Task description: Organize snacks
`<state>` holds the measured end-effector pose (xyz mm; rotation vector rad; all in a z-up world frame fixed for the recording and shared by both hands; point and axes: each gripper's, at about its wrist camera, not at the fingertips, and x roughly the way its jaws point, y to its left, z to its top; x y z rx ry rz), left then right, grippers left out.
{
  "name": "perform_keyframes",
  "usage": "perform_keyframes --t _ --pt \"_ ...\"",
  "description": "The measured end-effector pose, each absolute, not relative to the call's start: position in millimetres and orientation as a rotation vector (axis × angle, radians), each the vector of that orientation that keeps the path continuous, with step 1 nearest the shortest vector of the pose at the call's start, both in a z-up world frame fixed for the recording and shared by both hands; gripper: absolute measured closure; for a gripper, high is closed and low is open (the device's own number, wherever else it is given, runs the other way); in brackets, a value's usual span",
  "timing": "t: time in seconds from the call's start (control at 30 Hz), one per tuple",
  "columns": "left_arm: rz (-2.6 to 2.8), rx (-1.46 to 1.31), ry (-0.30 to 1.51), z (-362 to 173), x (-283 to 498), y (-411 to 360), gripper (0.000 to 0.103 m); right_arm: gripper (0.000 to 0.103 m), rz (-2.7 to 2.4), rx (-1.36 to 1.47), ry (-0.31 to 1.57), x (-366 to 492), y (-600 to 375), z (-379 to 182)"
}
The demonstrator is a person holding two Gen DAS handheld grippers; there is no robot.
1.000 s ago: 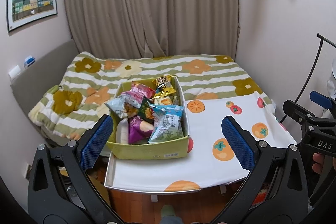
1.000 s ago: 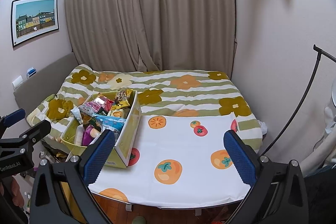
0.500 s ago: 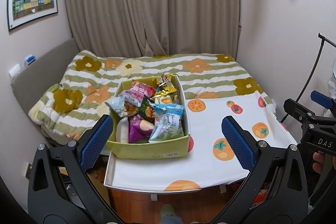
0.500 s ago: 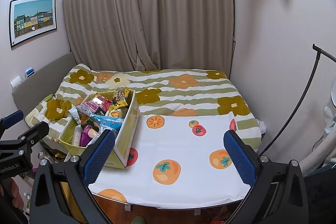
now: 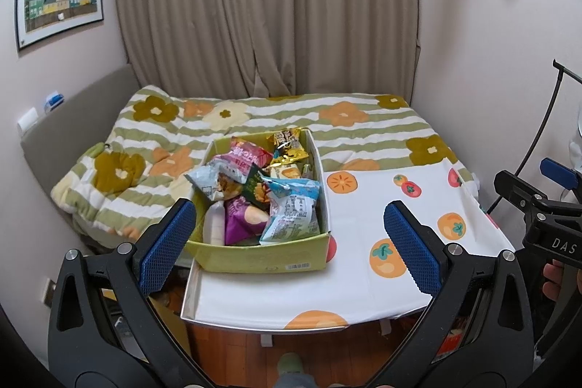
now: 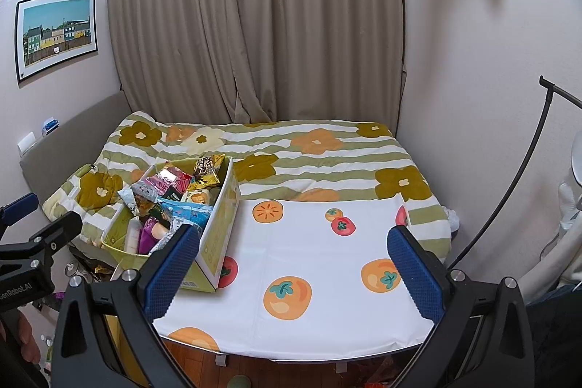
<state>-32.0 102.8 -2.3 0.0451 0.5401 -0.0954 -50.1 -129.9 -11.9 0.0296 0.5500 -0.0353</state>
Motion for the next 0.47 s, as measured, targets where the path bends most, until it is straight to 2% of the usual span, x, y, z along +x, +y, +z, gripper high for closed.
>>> perform_keyframes --t 0.47 --pt "-0.047 0.070 0.510 -4.9 -25.9 105.8 0.001 0.000 -0.039 0.031 0.547 -51.6 -126.5 -13.2"
